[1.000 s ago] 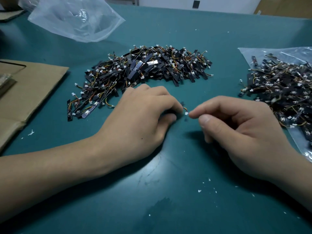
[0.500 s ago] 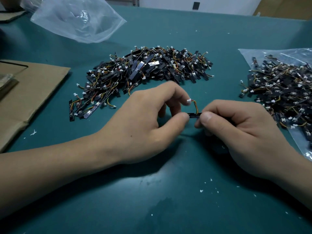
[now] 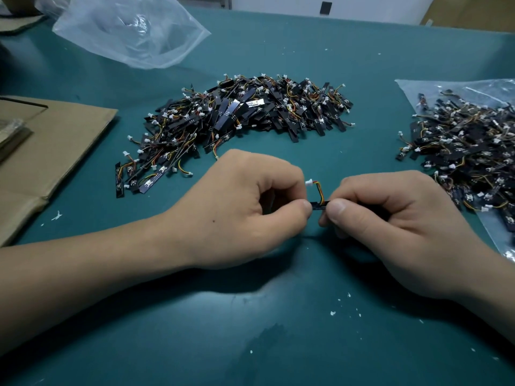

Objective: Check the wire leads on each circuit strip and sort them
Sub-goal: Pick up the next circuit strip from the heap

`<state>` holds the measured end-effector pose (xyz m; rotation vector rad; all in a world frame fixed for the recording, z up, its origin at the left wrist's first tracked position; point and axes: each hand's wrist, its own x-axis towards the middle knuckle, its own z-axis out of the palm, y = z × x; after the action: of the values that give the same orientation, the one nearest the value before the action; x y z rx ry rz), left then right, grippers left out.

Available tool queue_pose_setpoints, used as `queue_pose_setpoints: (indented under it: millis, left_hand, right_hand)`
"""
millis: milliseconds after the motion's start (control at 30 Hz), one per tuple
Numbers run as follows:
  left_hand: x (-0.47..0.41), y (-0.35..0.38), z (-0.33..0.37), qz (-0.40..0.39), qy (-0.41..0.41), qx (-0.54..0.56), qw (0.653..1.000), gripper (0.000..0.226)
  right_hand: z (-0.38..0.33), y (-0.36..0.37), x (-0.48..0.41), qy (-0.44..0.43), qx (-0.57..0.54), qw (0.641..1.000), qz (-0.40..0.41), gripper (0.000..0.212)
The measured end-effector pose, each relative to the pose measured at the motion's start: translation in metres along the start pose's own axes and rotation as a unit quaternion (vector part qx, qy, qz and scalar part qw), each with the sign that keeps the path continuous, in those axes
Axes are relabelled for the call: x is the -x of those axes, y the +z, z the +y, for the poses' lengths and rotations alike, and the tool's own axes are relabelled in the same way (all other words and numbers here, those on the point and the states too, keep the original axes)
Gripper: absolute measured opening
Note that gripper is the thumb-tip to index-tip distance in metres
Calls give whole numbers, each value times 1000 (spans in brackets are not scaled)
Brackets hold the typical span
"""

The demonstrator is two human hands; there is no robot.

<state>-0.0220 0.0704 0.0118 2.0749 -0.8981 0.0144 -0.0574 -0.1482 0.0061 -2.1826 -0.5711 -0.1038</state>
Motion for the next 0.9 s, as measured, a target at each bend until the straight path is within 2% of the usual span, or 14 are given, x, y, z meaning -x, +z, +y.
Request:
queue_pose_setpoints:
  millis: [233,900]
  left_hand:
    - [1,-3,2,17,48,-14,999,20]
    - [0,-3,1,-6,67,-25,997,18]
  right_hand:
    - [-2,-2,-1,-13,-4,1000,-23,26]
    - [-3,-3,-1,-52,27,997,-59,32]
